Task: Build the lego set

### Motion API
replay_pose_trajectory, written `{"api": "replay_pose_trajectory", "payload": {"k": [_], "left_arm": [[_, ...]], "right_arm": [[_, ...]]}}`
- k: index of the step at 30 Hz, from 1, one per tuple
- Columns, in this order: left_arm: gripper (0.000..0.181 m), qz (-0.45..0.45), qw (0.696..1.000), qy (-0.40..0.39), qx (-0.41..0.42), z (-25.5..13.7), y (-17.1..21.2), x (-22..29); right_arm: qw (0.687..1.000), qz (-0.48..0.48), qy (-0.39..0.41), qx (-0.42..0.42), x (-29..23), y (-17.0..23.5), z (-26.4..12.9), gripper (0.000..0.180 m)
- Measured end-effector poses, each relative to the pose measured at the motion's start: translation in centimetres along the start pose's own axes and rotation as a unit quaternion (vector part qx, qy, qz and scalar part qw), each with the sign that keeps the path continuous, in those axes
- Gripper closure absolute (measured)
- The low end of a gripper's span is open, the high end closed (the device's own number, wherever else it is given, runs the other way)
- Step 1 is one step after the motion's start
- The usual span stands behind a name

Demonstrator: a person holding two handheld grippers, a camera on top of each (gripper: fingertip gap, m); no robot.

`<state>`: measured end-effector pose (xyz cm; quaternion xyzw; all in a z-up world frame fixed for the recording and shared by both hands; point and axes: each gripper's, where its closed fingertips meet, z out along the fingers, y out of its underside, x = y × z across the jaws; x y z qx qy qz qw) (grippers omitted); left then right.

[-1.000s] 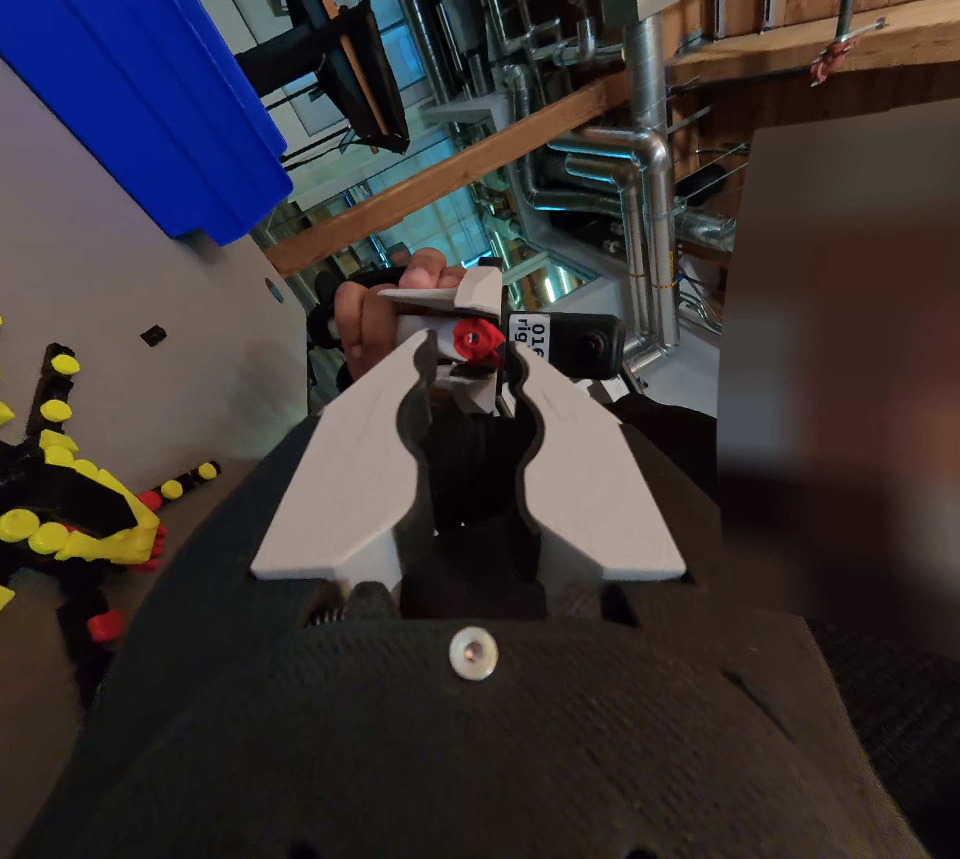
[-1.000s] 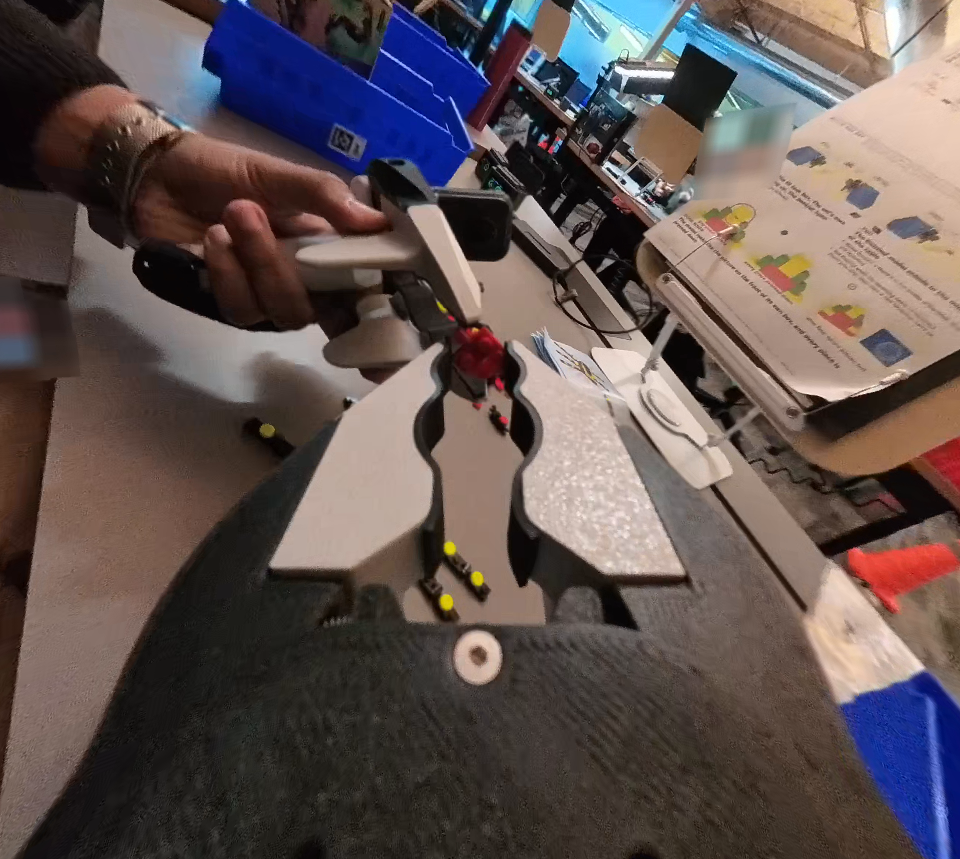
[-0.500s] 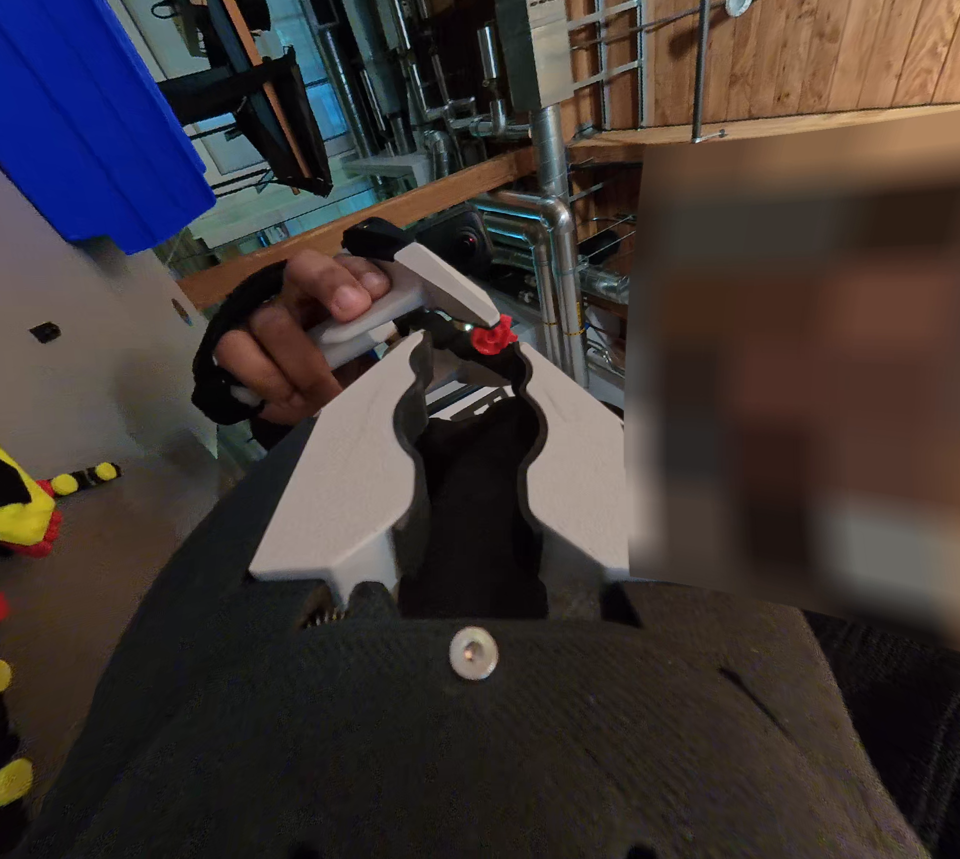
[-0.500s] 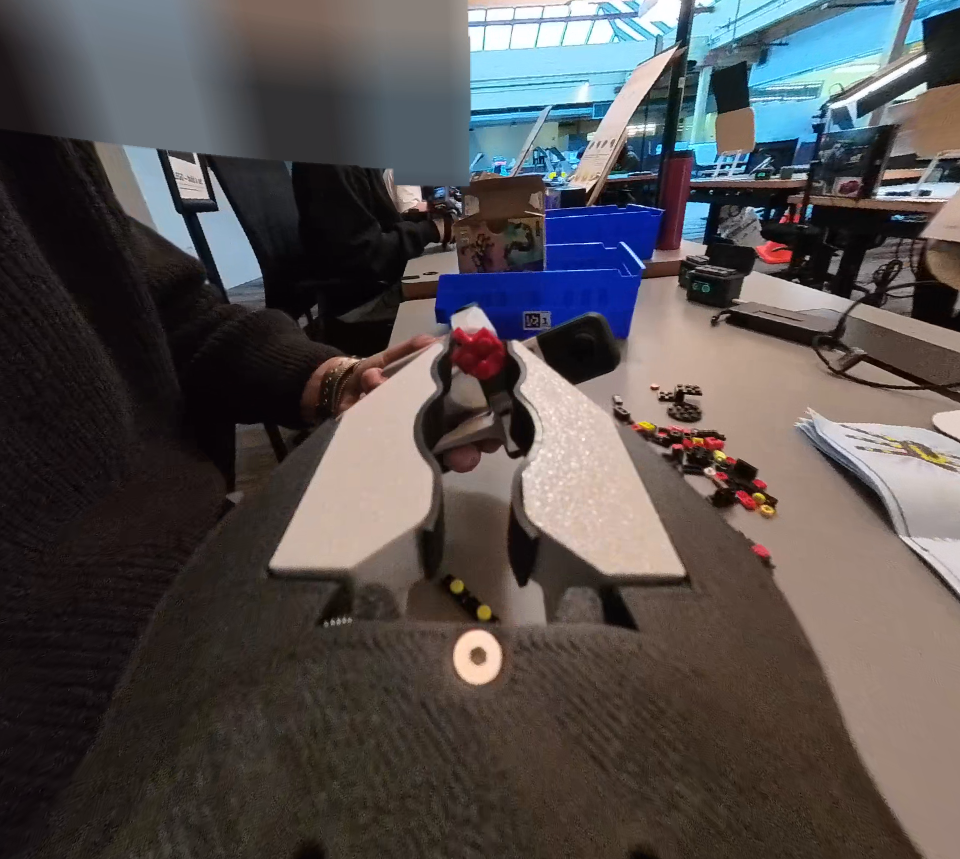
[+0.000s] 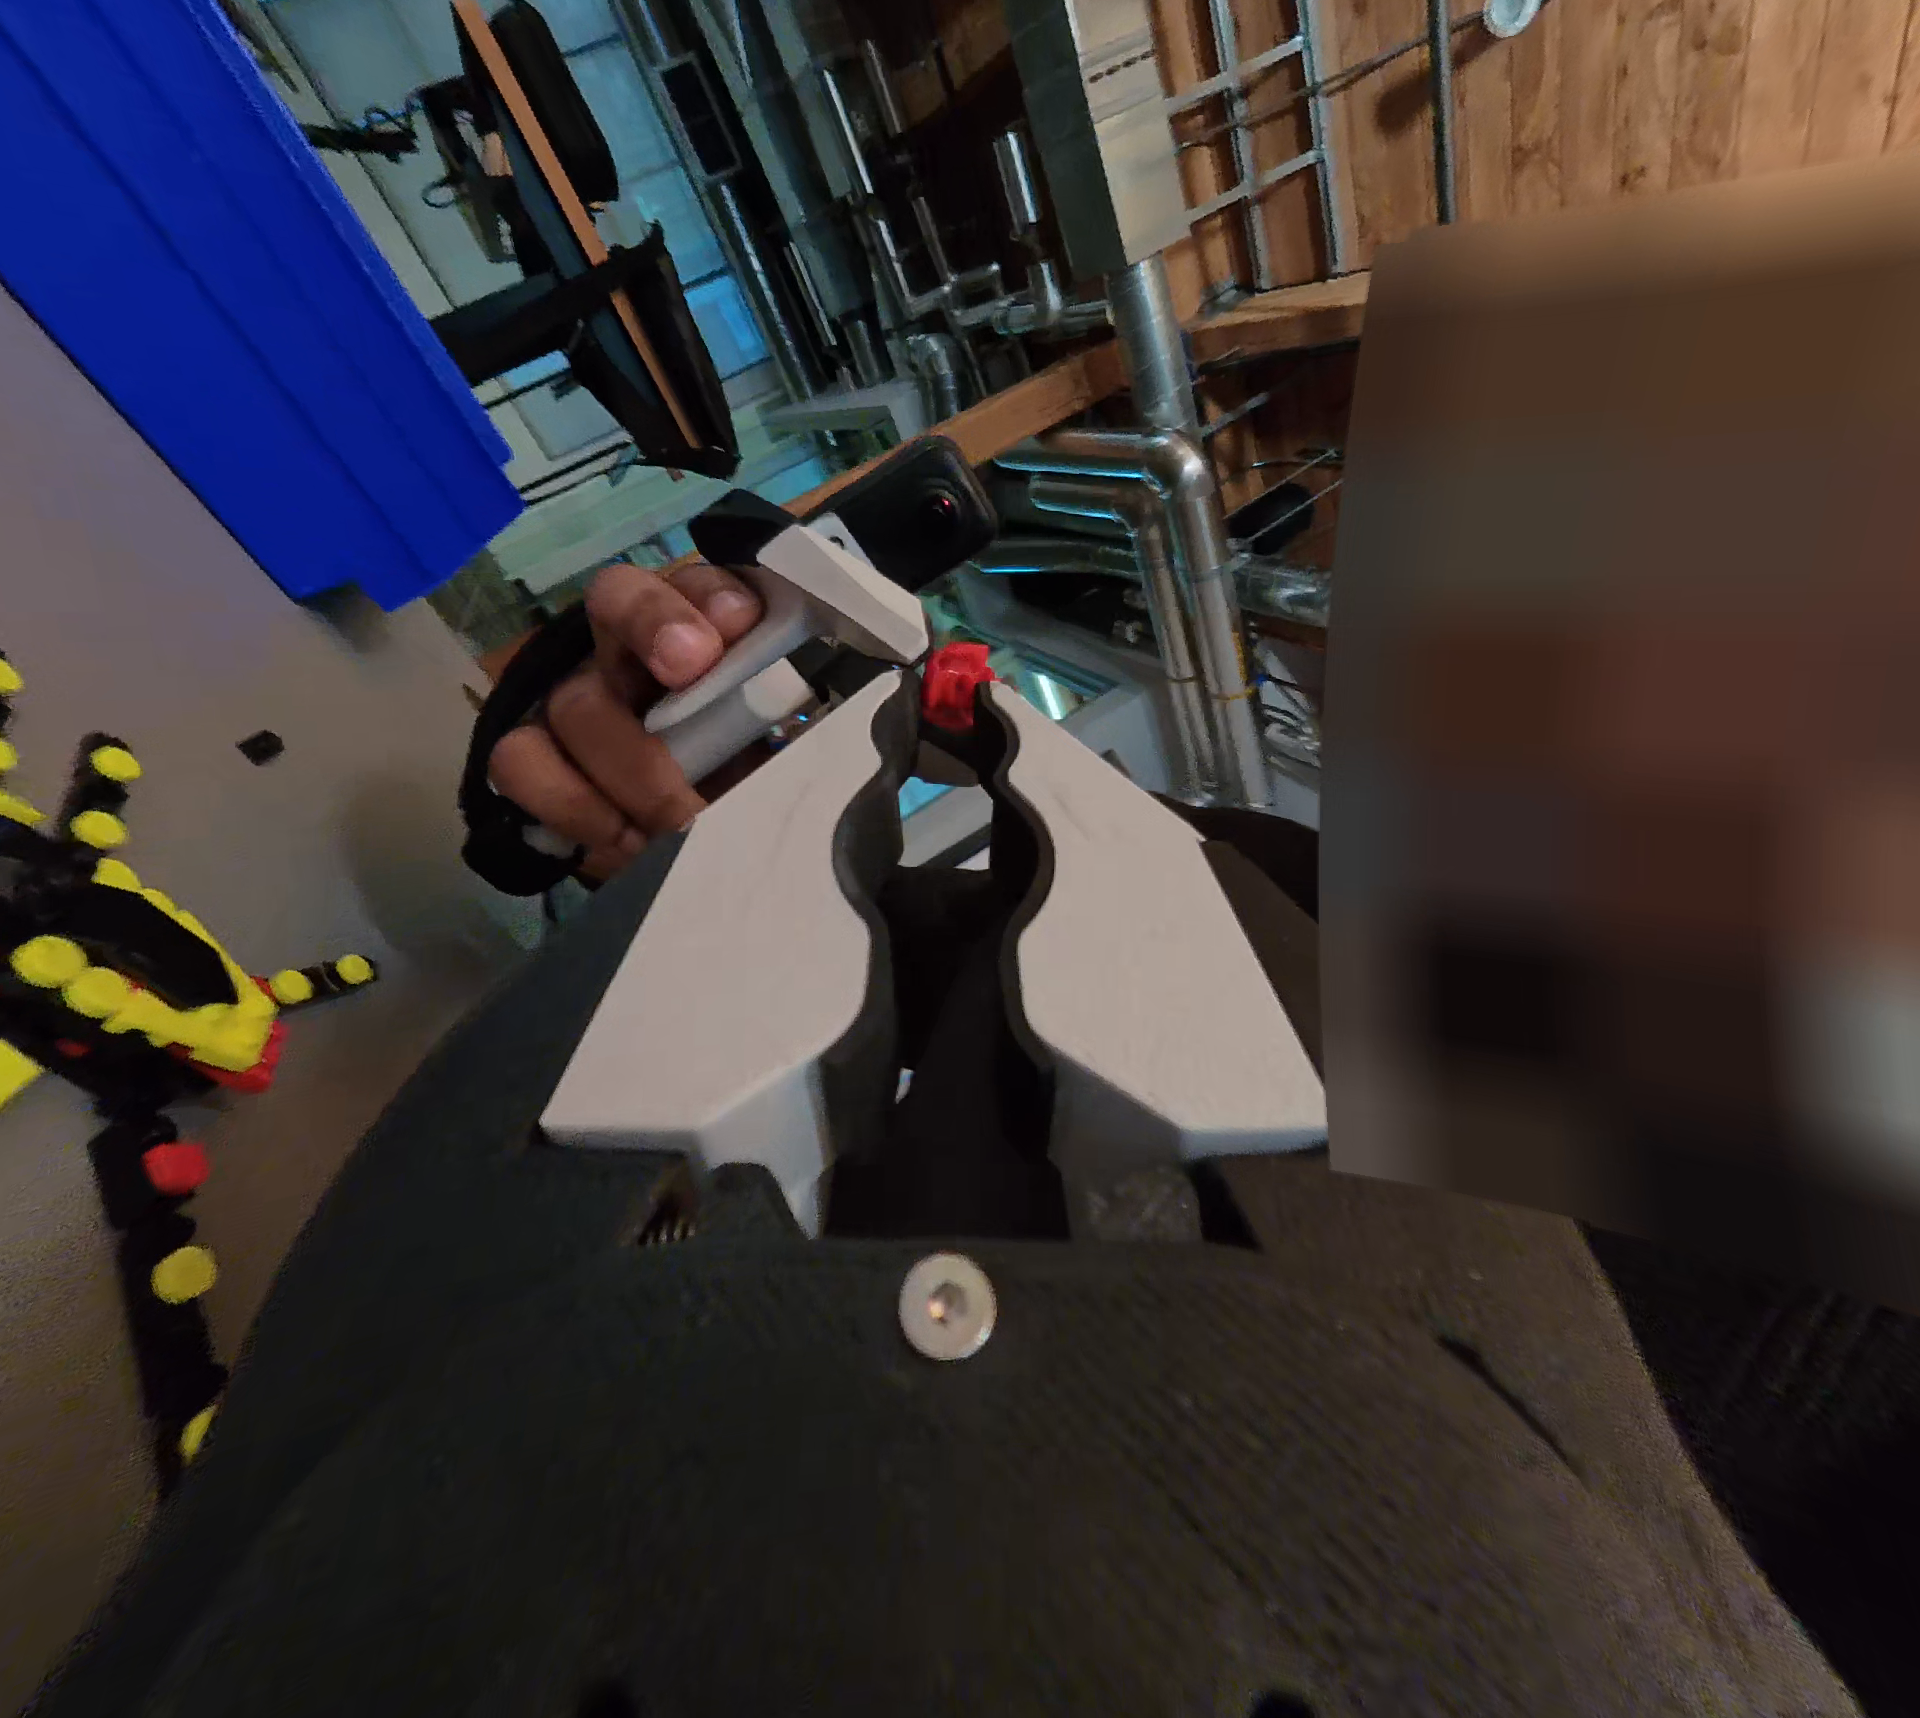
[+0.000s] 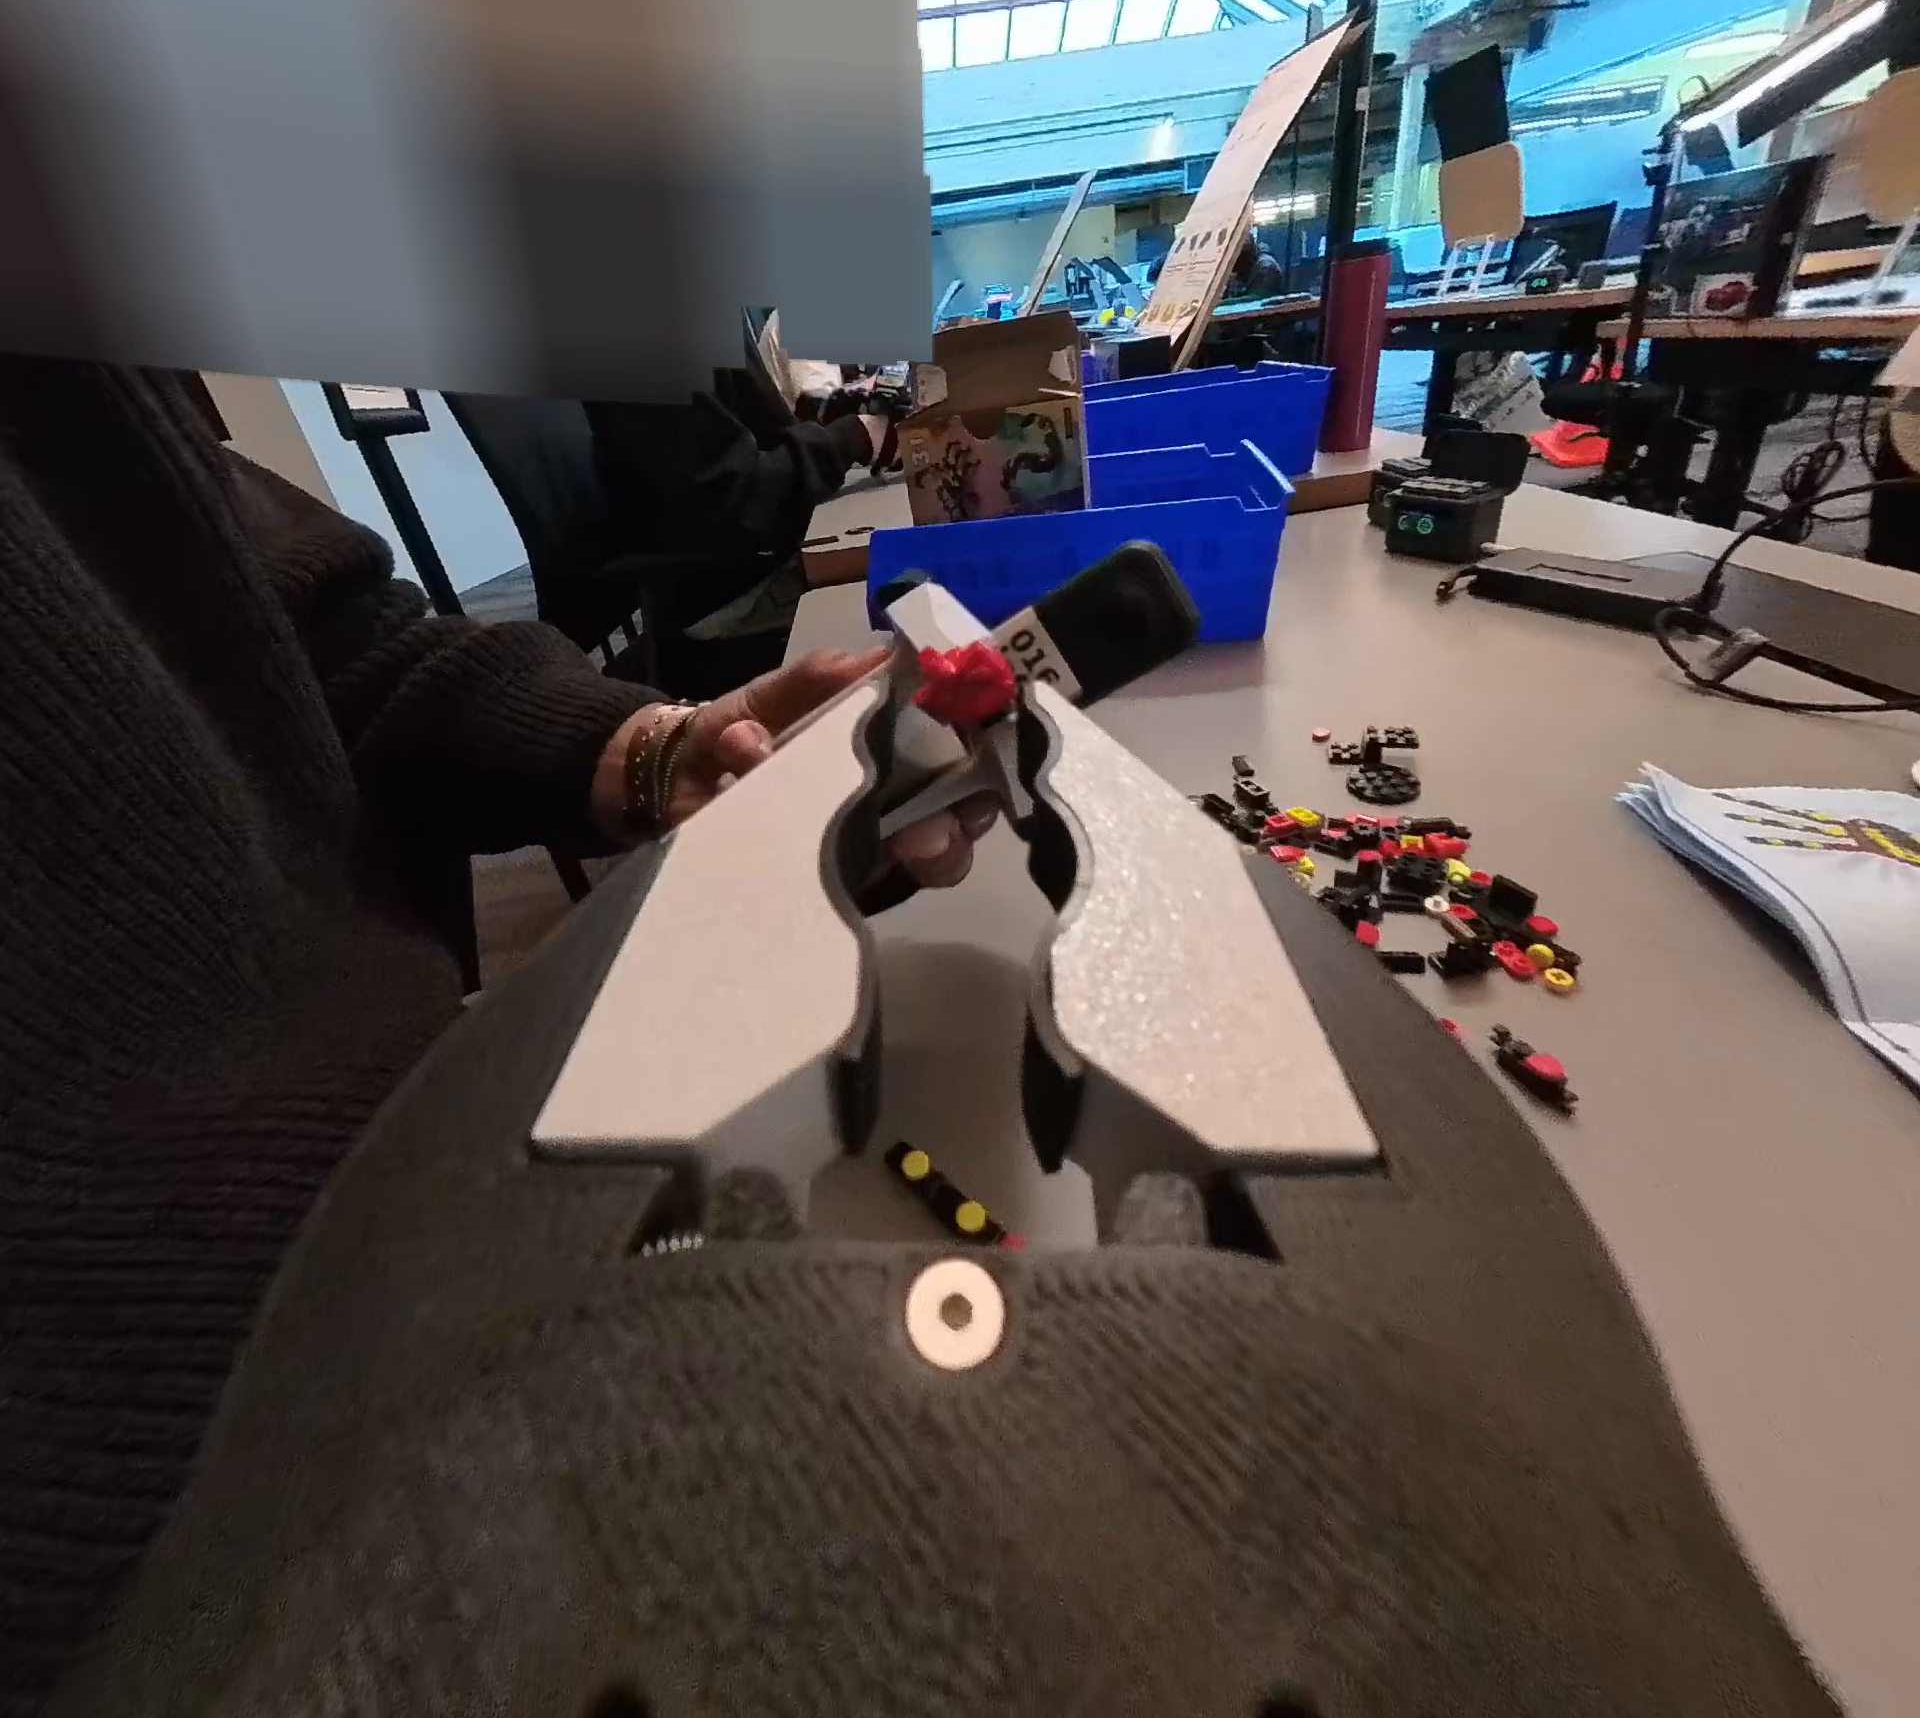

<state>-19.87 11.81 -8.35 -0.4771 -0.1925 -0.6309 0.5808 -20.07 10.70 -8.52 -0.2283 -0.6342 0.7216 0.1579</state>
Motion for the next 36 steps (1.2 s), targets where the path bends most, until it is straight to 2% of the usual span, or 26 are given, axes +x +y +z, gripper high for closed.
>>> {"api": "replay_pose_trajectory", "payload": {"k": [1, 5, 8, 10, 17, 24, 29, 36], "left_arm": [[0.174, 0.015, 1.000, -0.013, 0.001, 0.0, -0.1, -0.2], [0.174, 0.086, 0.994, -0.066, 0.001, 0.1, -0.6, -0.9], [0.176, 0.127, 0.987, -0.094, 0.004, 0.1, -1.1, -1.2], [0.181, 0.151, 0.982, -0.112, 0.006, 0.2, -1.3, -1.4], [0.180, 0.226, 0.961, -0.157, -0.029, 1.0, -0.9, -2.1], [0.181, 0.241, 0.955, -0.165, -0.049, 1.1, -0.8, -2.5], [0.180, 0.284, 0.936, -0.185, -0.090, 1.1, 0.0, -2.8], [0.176, 0.258, 0.948, -0.154, -0.101, 1.5, 0.6, -2.3]], "right_arm": [[1.000, 0.004, 0.005, -0.002, 0.2, 0.1, -0.1, 0.157], [0.999, 0.047, 0.014, -0.001, 0.8, 0.0, -0.7, 0.156], [0.997, 0.075, 0.023, 0.003, 1.4, 0.0, -1.4, 0.163], [0.996, 0.076, 0.036, 0.003, 1.8, 0.0, -1.8, 0.167], [0.995, 0.079, 0.062, -0.009, 2.3, 0.5, -2.7, 0.172], [0.996, 0.071, 0.055, -0.015, 2.0, 0.4, -3.2, 0.176], [0.997, 0.056, 0.043, -0.029, 1.6, 0.7, -3.4, 0.176], [0.996, 0.090, -0.005, -0.021, 0.8, 0.4, -3.6, 0.176]]}}
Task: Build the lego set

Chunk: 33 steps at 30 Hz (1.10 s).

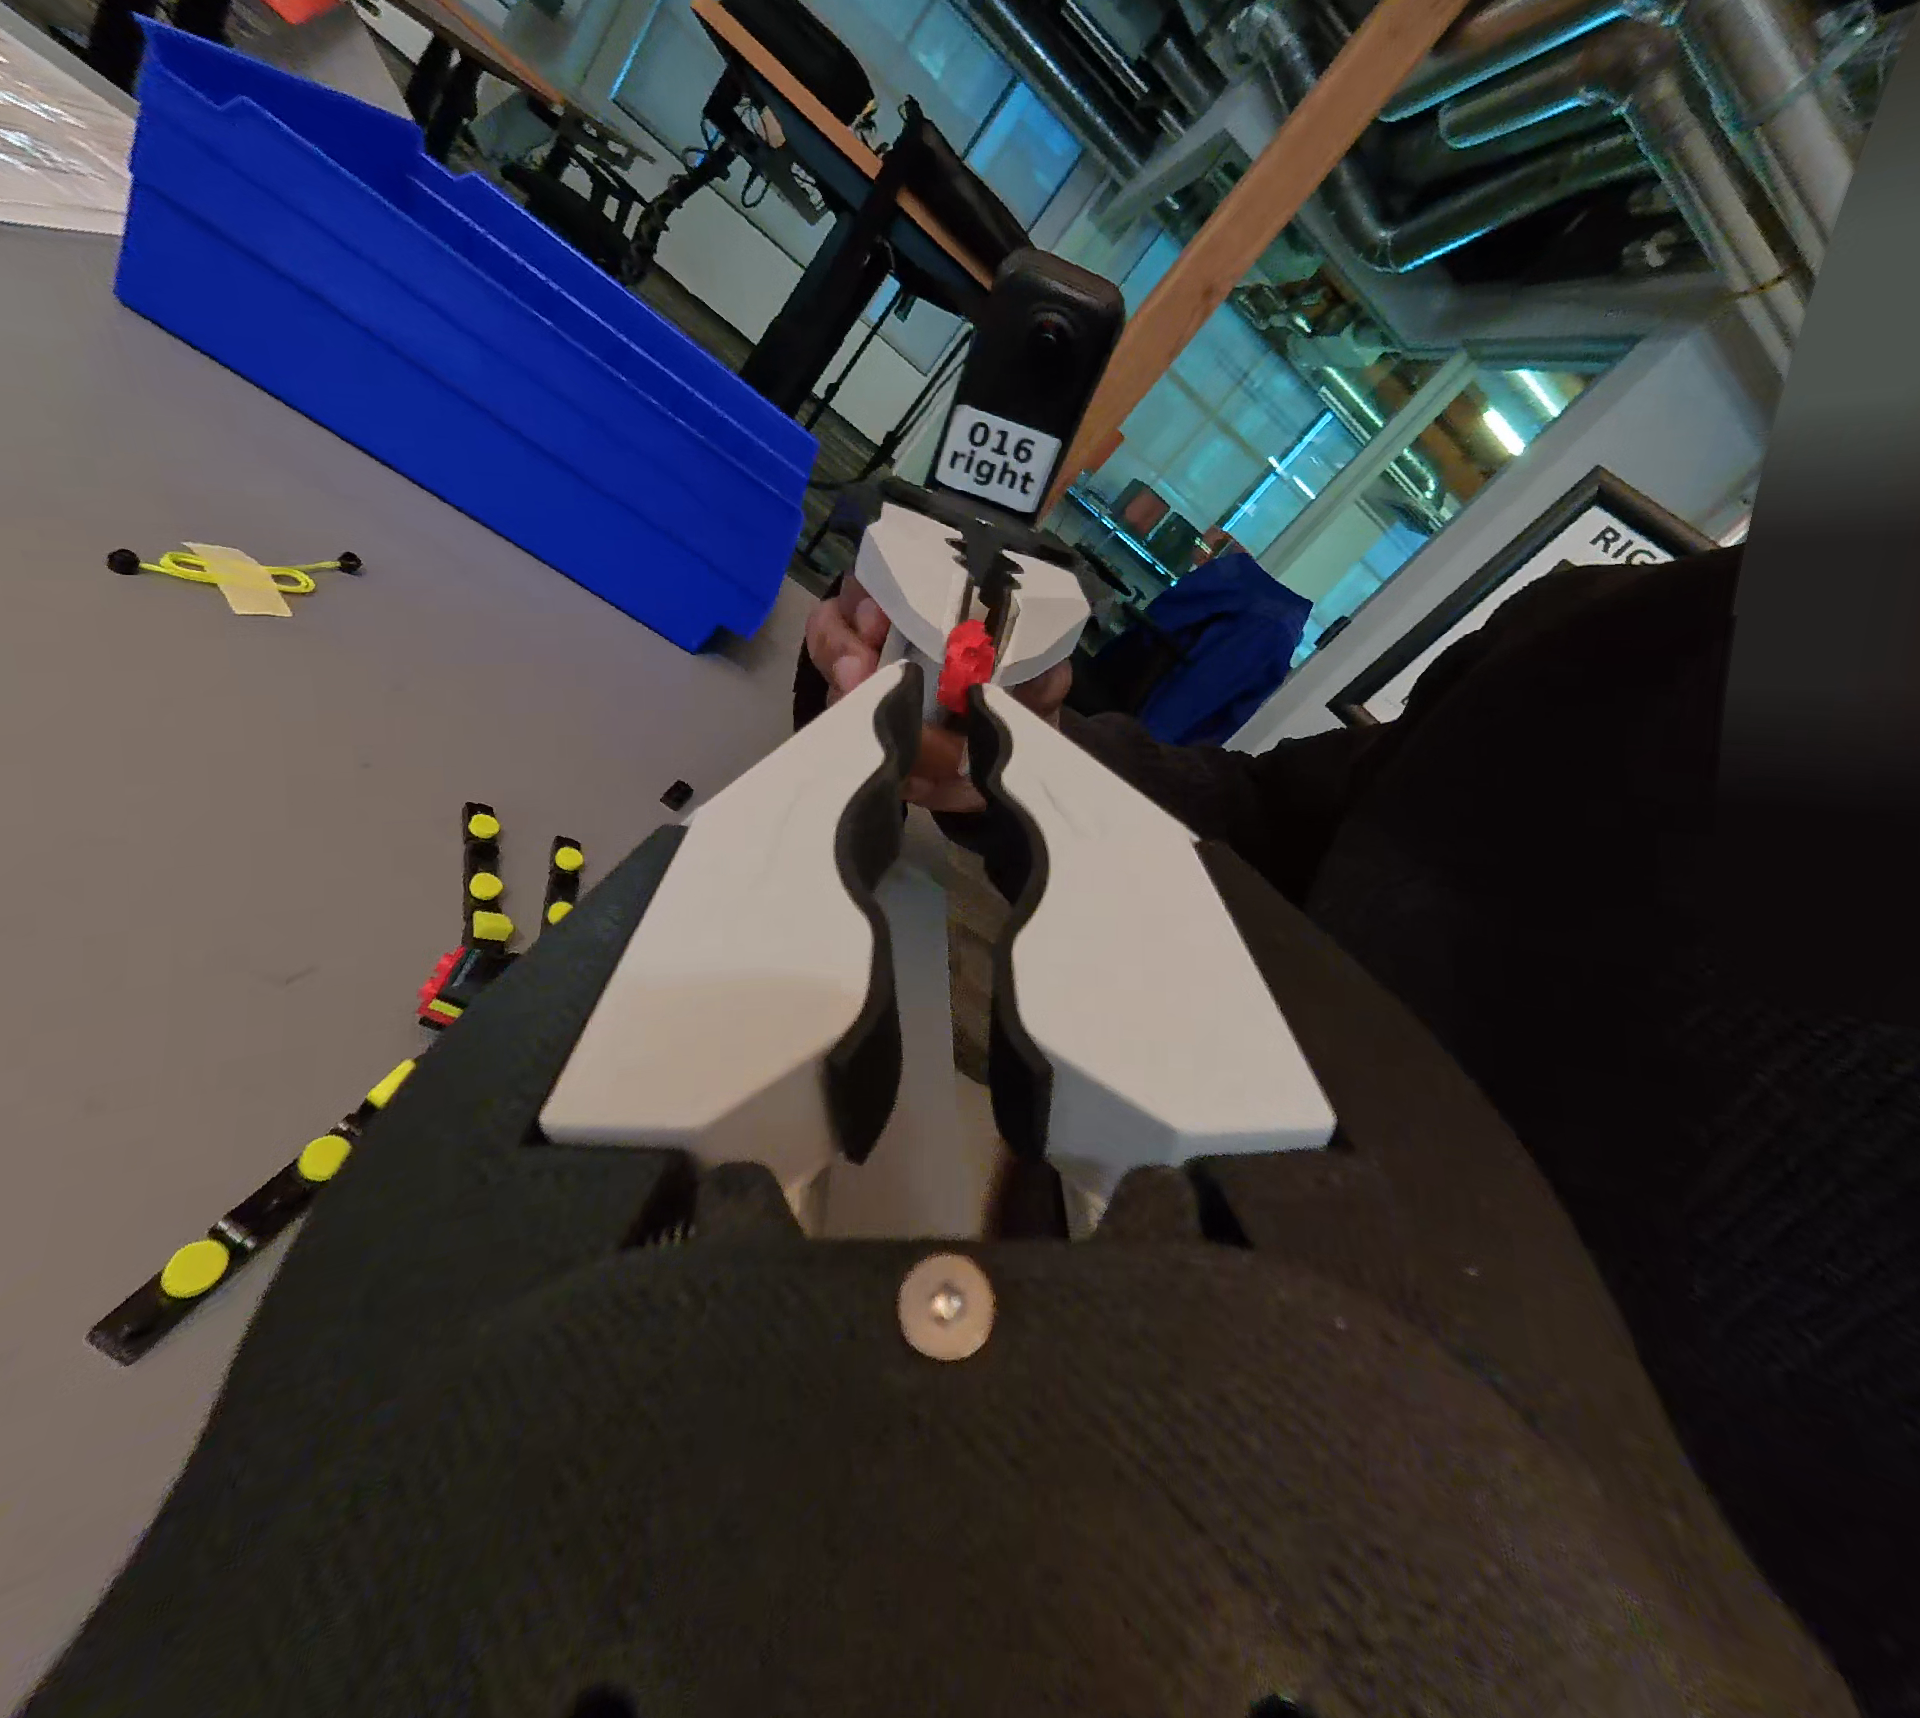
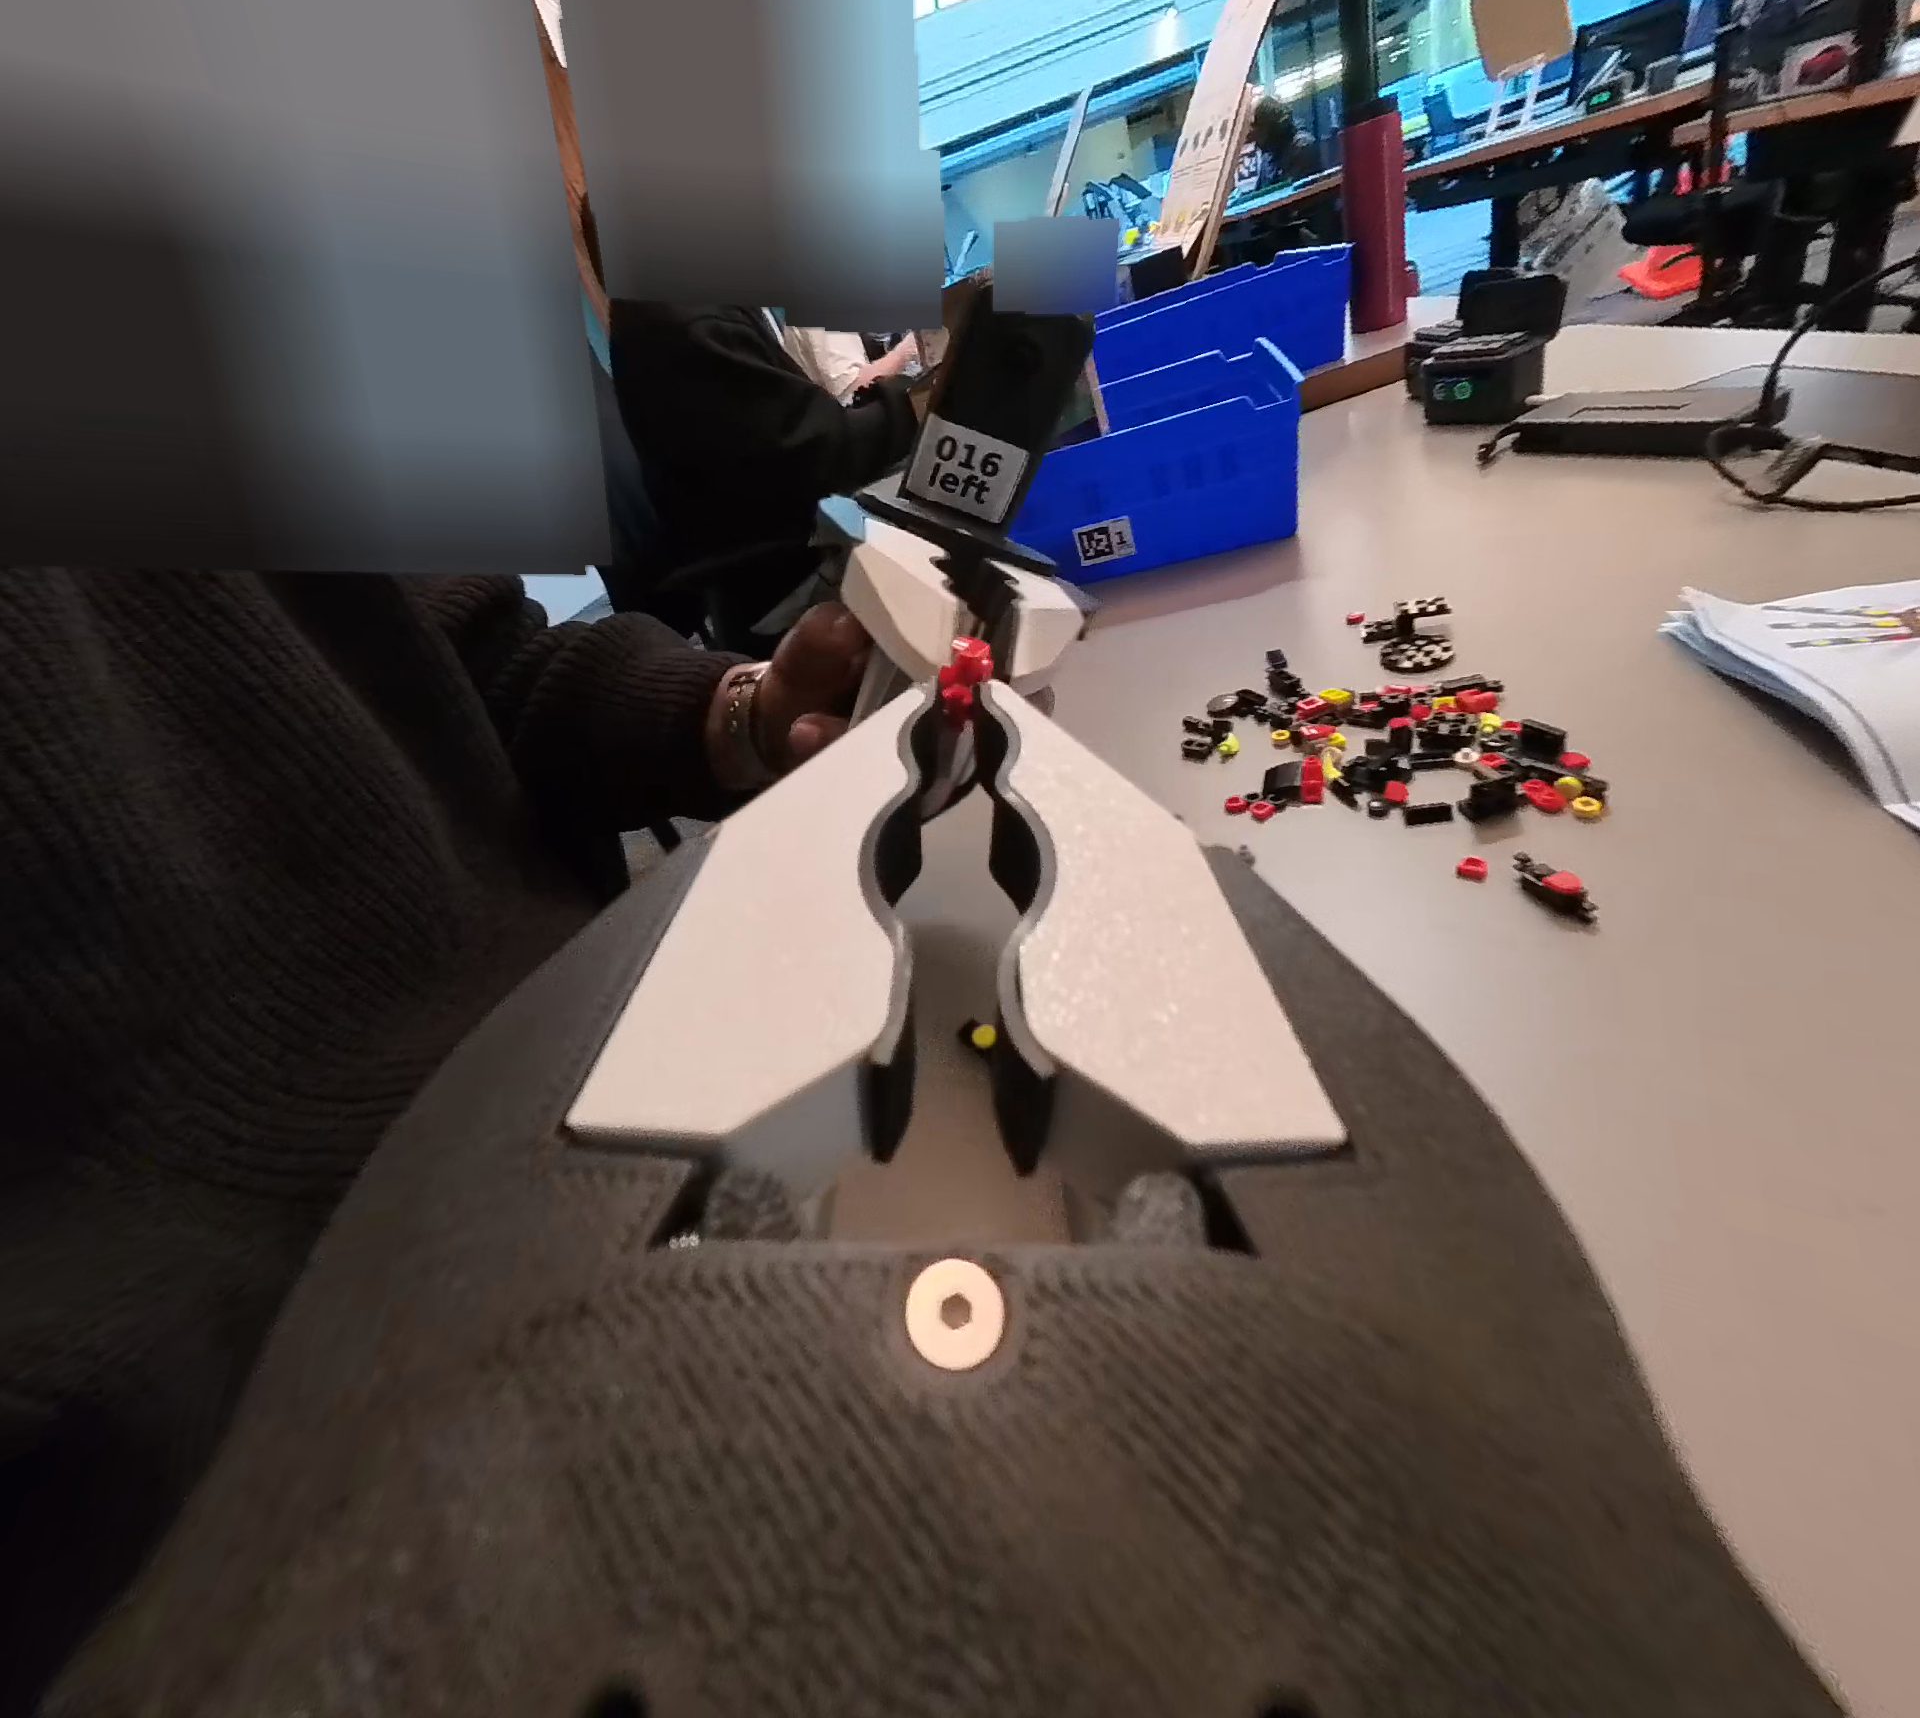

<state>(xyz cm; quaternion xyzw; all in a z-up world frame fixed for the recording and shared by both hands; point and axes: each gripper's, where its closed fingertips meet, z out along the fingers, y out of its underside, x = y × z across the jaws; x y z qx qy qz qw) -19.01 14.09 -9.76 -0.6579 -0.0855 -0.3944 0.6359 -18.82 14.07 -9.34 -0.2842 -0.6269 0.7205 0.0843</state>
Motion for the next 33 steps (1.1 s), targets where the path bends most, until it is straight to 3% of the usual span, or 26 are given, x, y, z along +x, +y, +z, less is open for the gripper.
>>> {"api": "replay_pose_trajectory", "payload": {"k": [4, 33], "left_arm": [[0.170, 0.008, 0.999, 0.020, -0.025, 0.48, 0.97, 0.73], [0.181, 0.021, 0.999, 0.022, -0.034, -0.27, 0.43, 1.12]], "right_arm": [[1.000, 0.017, -0.017, -0.008, -0.26, 0.30, 0.10, 0.176], [0.999, 0.024, -0.028, -0.025, -0.62, 0.51, 0.29, 0.176]]}}
